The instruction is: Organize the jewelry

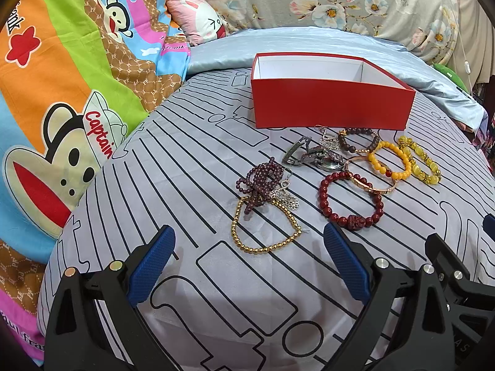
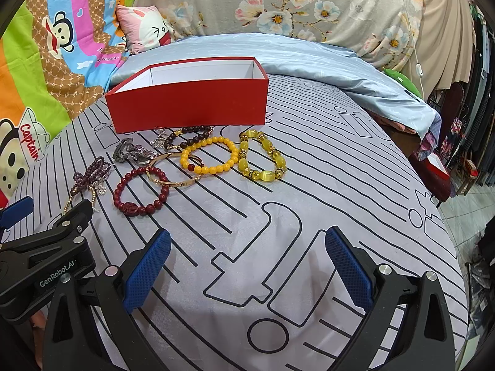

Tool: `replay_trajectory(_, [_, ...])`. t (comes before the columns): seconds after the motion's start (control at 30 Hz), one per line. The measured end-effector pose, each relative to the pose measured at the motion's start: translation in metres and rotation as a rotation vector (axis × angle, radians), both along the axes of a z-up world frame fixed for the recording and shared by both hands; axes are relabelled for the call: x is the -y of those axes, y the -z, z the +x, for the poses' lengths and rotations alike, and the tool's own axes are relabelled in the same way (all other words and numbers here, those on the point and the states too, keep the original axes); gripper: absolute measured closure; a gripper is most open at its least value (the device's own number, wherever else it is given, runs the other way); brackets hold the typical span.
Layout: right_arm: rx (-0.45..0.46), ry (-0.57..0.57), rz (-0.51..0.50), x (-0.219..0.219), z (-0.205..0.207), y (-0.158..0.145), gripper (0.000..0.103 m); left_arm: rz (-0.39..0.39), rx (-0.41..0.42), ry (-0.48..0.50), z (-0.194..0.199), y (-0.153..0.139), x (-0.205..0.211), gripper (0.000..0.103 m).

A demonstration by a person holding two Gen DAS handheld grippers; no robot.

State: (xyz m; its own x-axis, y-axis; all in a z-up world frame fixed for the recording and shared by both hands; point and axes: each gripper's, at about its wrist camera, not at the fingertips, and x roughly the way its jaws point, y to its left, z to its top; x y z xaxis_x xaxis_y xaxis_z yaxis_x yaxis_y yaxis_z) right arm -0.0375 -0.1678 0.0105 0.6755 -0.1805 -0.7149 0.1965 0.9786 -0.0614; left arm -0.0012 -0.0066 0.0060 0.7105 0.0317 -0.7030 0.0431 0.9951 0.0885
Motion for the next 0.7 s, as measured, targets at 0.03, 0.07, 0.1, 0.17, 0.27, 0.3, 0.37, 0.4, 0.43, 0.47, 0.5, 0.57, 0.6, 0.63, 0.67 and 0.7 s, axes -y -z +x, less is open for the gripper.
replay_trajectory(0.03, [0.0,0.0,0.0,0.0,0.0,0.0,0.007,0.001,0.0,0.0,0.0,0.0,0.0,0.011])
replay_trajectory(0.07, [0.0,0.001,0.0,0.0,0.0,0.0,0.007,0.0,0.0,0.0,0.0,0.0,0.0,0.011])
replay_trajectory(0.1, [0.0,0.001,0.0,0.0,0.0,0.0,0.007,0.001,0.0,0.0,0.0,0.0,0.0,0.011])
replay_trajectory(0.17, [0.0,0.001,0.001,0.0,0.0,0.0,0.007,0.0,0.0,0.0,0.0,0.0,0.0,0.011])
replay_trajectory(0.27, [0.0,0.0,0.0,0.0,0.0,0.0,0.007,0.0,0.0,0.0,0.0,0.0,0.0,0.011])
replay_trajectory(0.3, [-0.001,0.0,0.0,0.0,0.0,0.0,0.007,0.0,0.0,0.0,0.0,0.0,0.0,0.011])
replay_trajectory(0.37, [0.0,0.001,0.0,0.0,0.0,0.0,0.007,0.0,0.0,0.0,0.0,0.0,0.0,0.011])
replay_trajectory(0.4, [0.0,0.001,0.0,0.0,0.0,0.0,0.007,-0.001,0.0,0.0,0.0,0.0,0.0,0.011])
replay_trajectory(0.43, [0.0,0.001,0.0,0.0,0.0,0.0,0.007,-0.001,-0.001,0.0,0.0,0.0,0.0,0.011])
replay_trajectory(0.47, [0.0,0.001,0.001,0.0,0.0,0.0,0.007,-0.001,0.0,0.0,0.0,0.0,0.0,0.011])
replay_trajectory(0.5, [0.0,0.002,0.001,0.0,0.0,0.0,0.007,-0.003,0.0,0.0,0.0,0.0,0.0,0.011])
replay_trajectory(0.57, [0.001,0.001,0.003,0.0,0.0,-0.001,0.007,-0.017,-0.001,0.0,0.0,0.0,-0.001,0.011])
replay_trajectory(0.6, [0.001,0.001,0.005,0.0,0.0,0.0,0.007,-0.026,-0.001,-0.002,0.0,0.0,-0.002,0.011])
replay_trajectory(0.63, [0.001,0.001,0.007,0.0,0.0,0.0,0.007,-0.041,0.0,-0.005,0.0,-0.001,-0.004,0.011])
replay_trajectory(0.67, [0.0,0.001,0.011,0.0,0.0,0.0,0.007,-0.063,0.001,-0.007,0.0,-0.001,-0.008,0.011])
replay_trajectory(0.7, [0.0,-0.001,0.013,0.0,0.0,0.0,0.007,-0.078,0.002,-0.011,0.0,-0.001,-0.011,0.011])
